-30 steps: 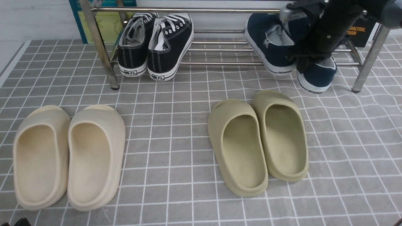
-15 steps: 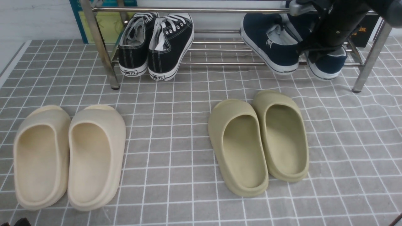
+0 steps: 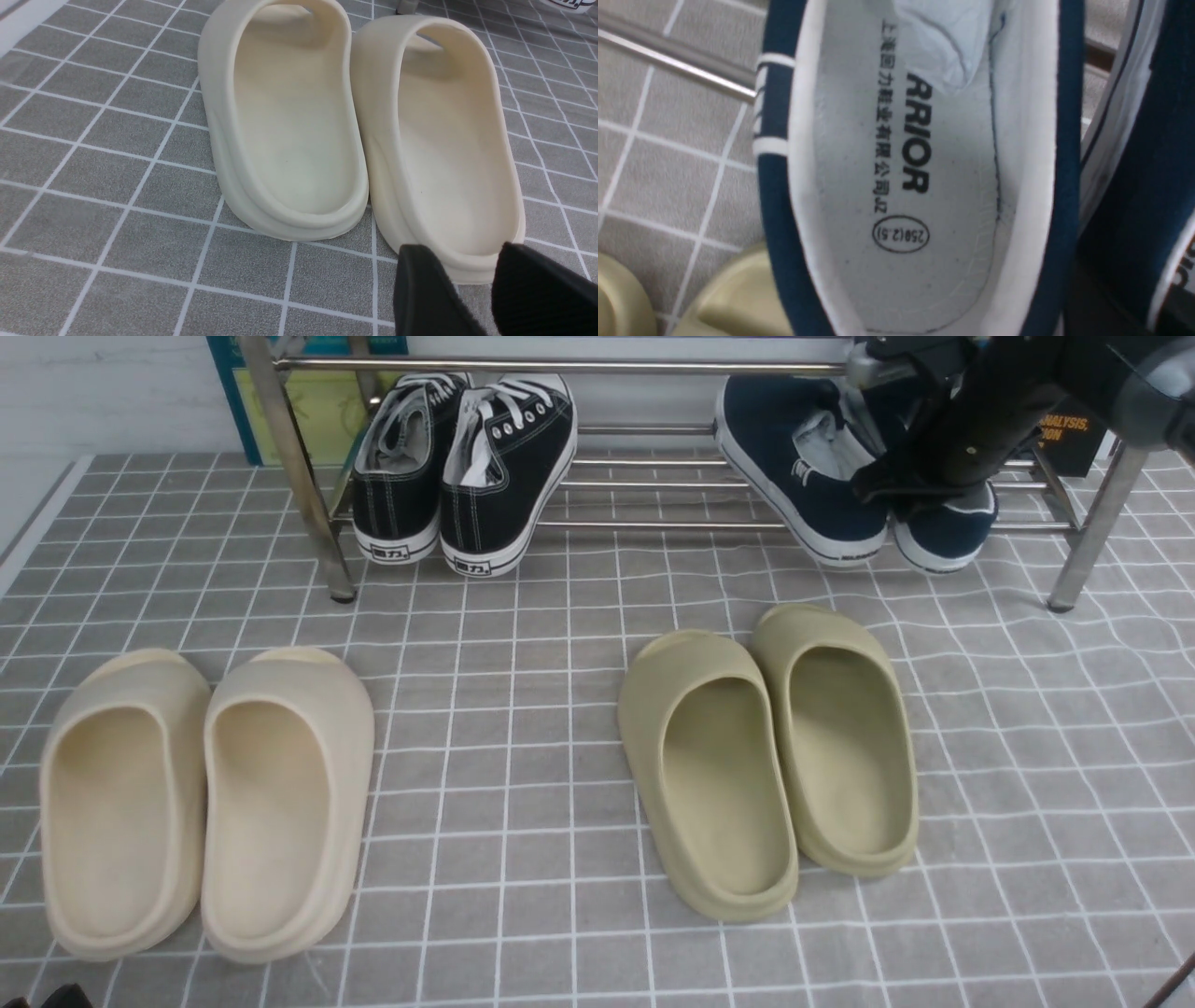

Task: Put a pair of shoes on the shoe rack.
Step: Use the right arm to put a shoe into the shoe rack

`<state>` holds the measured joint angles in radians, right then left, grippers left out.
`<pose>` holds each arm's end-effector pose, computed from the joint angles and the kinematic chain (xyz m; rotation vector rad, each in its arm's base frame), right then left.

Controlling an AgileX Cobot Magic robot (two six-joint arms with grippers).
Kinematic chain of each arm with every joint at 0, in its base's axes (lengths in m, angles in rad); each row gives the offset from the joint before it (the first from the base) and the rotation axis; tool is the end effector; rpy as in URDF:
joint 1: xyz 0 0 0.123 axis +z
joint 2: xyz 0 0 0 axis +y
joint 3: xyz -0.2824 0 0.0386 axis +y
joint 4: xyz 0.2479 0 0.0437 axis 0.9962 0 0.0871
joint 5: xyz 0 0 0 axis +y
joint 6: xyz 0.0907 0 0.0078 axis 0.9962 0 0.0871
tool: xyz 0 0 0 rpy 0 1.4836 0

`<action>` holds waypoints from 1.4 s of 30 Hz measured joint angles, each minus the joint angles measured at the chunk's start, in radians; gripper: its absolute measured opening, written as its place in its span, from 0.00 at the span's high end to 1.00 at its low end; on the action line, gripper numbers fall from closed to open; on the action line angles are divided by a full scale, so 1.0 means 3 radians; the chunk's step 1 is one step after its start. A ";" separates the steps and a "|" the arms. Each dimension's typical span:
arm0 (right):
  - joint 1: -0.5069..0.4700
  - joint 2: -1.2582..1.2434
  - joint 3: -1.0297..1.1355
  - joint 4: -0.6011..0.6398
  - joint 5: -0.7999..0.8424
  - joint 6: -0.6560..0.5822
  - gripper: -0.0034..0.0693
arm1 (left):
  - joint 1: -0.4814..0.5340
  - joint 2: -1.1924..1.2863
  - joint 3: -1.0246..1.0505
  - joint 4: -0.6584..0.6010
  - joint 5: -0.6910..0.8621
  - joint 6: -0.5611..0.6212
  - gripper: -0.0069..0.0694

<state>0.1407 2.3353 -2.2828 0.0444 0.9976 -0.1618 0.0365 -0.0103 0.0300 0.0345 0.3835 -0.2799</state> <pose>0.5194 0.0770 0.2560 -0.3661 2.5064 0.0484 0.0523 0.0031 0.1691 -0.2764 1.8684 -0.1324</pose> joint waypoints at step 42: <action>-0.0097 -0.0436 0.0907 -0.0104 -0.0303 0.0153 0.96 | 0.0000 0.0000 0.0000 0.0000 0.0002 0.0000 0.60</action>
<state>0.1117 2.2045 -2.0108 0.0132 0.9068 -0.1160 0.0365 -0.0103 0.0300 0.0345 0.3843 -0.2799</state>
